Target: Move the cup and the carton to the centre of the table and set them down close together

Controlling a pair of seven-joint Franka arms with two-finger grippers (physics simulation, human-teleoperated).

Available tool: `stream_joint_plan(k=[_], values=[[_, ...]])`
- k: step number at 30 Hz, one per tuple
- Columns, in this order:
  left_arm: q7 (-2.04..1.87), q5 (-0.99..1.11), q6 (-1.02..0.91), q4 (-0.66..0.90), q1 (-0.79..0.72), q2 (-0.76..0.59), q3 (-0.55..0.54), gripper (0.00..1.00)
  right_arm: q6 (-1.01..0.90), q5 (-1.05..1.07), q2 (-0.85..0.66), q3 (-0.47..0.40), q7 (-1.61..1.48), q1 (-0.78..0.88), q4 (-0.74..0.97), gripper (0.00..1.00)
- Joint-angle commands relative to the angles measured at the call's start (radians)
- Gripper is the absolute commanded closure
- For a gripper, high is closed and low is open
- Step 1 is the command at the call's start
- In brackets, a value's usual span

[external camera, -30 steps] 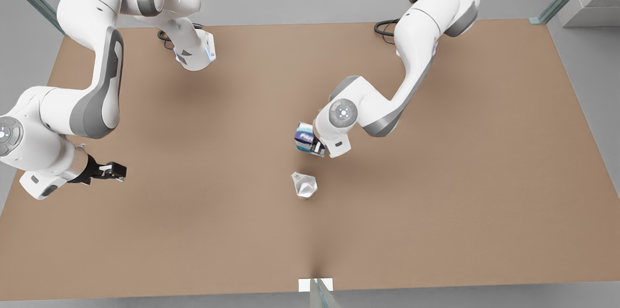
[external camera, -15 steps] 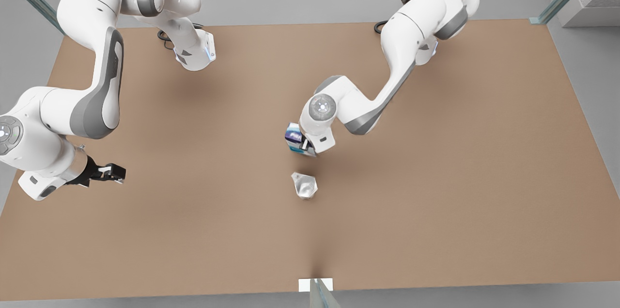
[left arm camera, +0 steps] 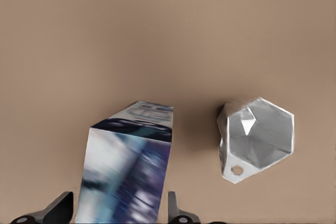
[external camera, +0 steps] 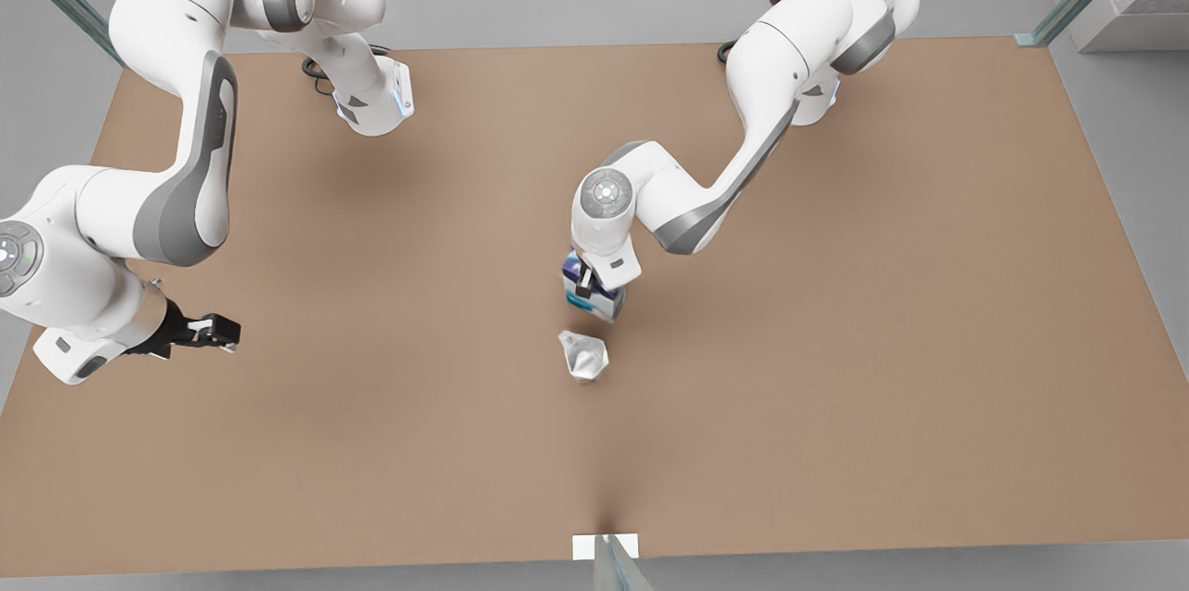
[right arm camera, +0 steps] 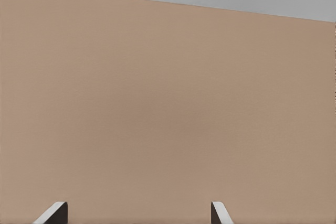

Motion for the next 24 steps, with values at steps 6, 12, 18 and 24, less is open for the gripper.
stream_joint_plan(k=[6, 12, 18, 24], values=[[0.003, 0.002, -0.002, 0.000, 0.002, 0.000, 0.000, 0.00, 0.000, 0.000, 0.000, 0.000, 0.000, 0.000, 0.006, 0.00], [0.014, -0.004, -0.009, 0.005, 0.002, -0.008, -0.002, 0.00, 0.000, 0.000, 0.001, 0.000, 0.002, 0.000, 0.006, 0.00], [0.113, -0.064, -0.084, 0.005, 0.014, -0.104, -0.012, 0.00, 0.000, 0.000, 0.000, 0.000, 0.000, 0.000, 0.008, 0.00], [1.350, -0.116, -0.242, -0.176, 0.294, -0.341, 0.001, 0.00, 0.015, 0.000, 0.001, 0.000, -0.002, -0.002, 0.006, 0.00]])
